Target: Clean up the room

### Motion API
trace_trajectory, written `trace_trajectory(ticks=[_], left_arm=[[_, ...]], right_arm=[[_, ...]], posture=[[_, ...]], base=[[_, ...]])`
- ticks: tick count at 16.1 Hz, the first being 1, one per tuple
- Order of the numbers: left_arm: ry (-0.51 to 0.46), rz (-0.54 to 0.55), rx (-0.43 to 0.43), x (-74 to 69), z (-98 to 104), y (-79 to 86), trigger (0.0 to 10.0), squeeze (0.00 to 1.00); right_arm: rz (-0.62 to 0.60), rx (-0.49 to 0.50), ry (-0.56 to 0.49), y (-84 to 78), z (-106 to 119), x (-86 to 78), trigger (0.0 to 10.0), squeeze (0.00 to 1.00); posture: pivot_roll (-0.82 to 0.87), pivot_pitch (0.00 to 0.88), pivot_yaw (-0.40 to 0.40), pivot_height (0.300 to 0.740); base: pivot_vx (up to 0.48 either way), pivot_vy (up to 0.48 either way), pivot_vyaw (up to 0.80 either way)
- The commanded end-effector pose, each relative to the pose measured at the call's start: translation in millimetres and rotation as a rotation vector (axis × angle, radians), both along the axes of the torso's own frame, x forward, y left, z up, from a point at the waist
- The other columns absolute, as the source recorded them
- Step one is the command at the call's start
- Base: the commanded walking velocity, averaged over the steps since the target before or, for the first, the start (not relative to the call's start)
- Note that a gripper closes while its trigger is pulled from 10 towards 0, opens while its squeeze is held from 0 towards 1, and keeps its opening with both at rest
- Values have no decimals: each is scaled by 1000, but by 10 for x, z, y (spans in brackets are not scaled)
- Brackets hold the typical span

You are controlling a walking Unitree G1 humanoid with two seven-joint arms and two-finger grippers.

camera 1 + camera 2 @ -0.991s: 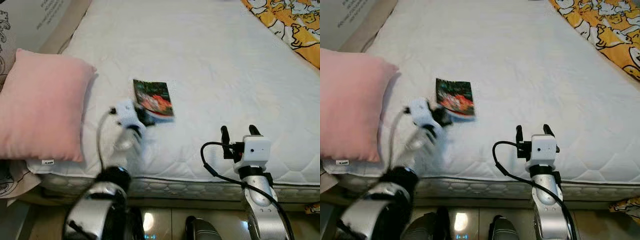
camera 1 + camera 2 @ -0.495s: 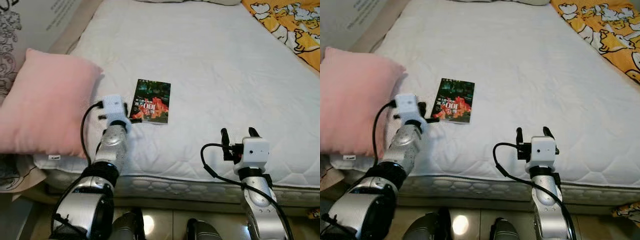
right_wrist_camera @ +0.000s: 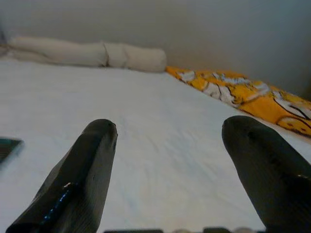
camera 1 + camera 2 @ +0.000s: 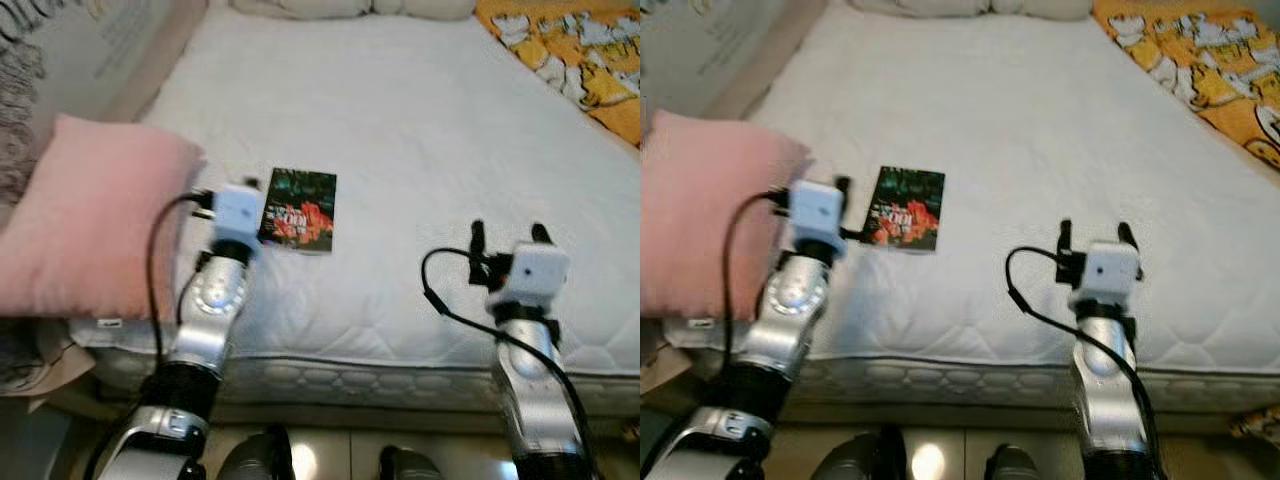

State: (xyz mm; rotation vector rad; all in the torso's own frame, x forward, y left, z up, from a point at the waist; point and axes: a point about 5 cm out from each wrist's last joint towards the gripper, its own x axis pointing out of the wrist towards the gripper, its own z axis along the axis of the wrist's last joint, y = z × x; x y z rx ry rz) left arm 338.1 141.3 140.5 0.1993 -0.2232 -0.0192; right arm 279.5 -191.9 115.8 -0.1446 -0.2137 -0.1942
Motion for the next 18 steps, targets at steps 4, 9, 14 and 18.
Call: trace_trajectory(ticks=[4, 9, 14, 18], left_arm=[[19, 108, -18, 83, 129, 152, 10000, 0], [43, 126, -18, 110, 124, 180, 10000, 0], [43, 126, -18, 110, 124, 180, 10000, 0], [43, 126, -18, 110, 124, 180, 10000, 0]], right_arm=[[-6, 26, -40, 22, 76, 139, 10000, 0], [-5, 28, -42, 33, 74, 164, 10000, 0], [-5, 28, -42, 33, 74, 164, 10000, 0], [-5, 28, -42, 33, 74, 164, 10000, 0]], posture=[[-76, 18, 35, 736], [-73, 16, 34, 736], [-73, 16, 34, 736], [-73, 16, 34, 736]], base=[[142, -416, 0], [449, 0, 0], [454, 0, 0], [454, 0, 0]])
